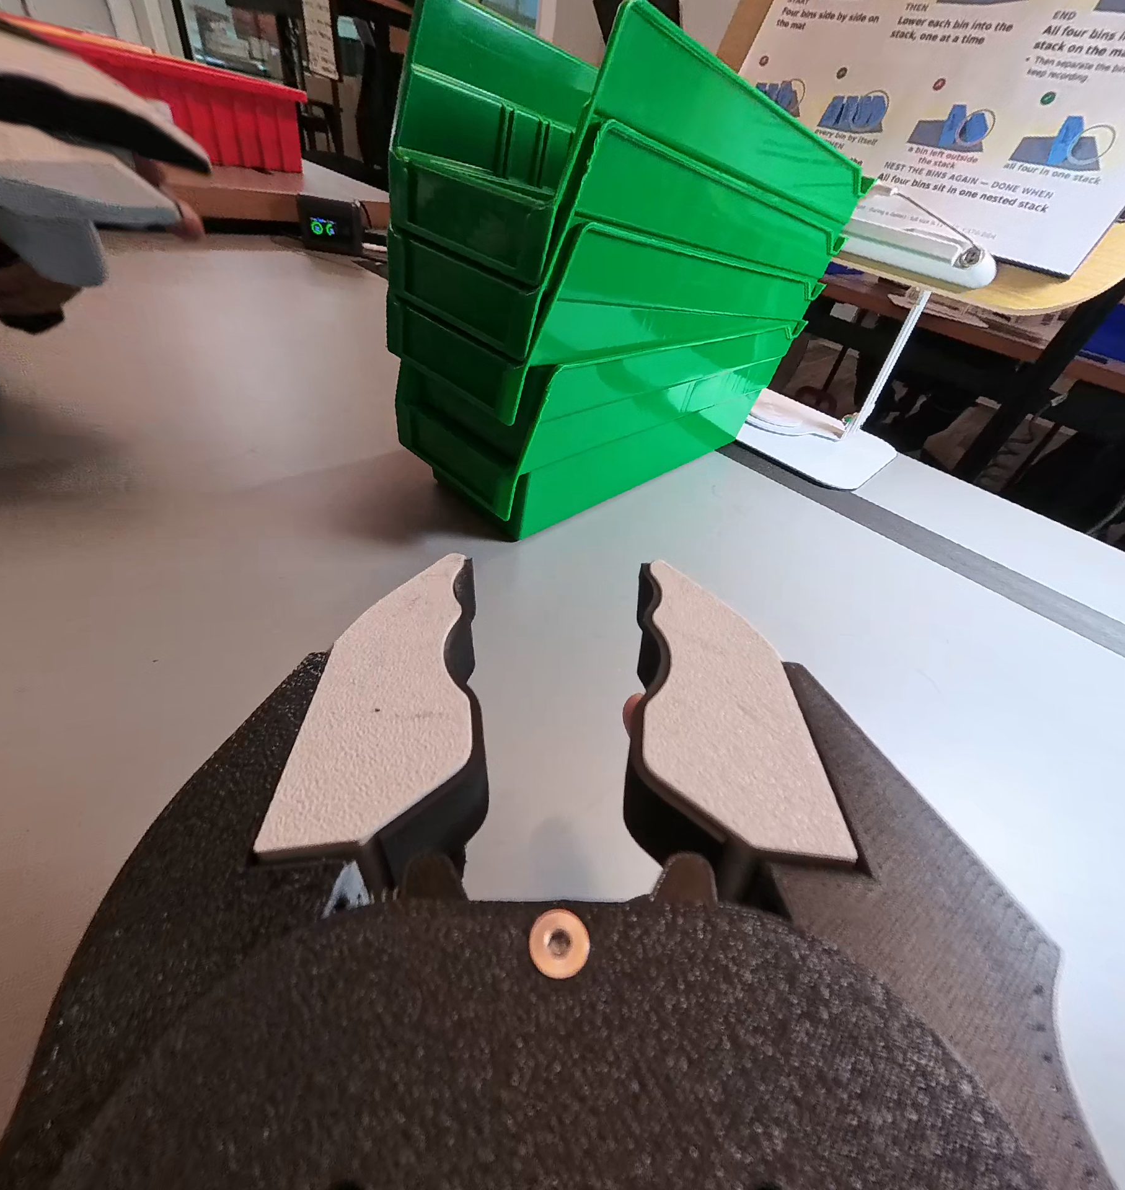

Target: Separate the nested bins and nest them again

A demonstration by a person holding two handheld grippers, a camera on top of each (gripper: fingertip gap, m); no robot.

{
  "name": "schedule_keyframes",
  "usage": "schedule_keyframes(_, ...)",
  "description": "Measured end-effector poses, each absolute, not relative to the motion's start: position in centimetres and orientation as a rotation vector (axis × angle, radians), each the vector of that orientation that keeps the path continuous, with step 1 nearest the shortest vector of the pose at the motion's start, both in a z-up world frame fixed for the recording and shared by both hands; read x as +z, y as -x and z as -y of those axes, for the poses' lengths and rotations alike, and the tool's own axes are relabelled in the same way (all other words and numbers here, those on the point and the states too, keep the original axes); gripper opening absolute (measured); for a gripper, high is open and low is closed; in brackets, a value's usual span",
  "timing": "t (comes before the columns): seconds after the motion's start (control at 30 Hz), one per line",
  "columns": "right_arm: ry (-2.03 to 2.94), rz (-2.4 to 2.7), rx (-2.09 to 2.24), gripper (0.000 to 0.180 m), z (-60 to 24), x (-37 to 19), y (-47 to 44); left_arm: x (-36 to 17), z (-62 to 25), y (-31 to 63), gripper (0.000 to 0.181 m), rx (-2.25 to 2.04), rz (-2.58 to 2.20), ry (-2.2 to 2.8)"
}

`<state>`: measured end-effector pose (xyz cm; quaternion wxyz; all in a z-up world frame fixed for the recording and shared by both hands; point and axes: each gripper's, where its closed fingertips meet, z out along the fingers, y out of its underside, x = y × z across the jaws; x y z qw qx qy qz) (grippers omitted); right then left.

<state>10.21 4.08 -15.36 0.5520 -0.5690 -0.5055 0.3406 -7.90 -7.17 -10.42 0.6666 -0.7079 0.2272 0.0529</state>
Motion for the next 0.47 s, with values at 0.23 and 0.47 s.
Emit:
schedule_keyframes(0.23,1.335,1.201,0.786,0.045,-4.0,-15.4,-10.2,-6.1,2.1,3.7,0.033,0.265,-0.825,1.722)
schedule_keyframes(0.47,1.319,1.255,0.773,0.043,-3.3,-15.7,-10.2,-6.1,-2.8,1.2,0.045,0.42,-1.169,1.941)
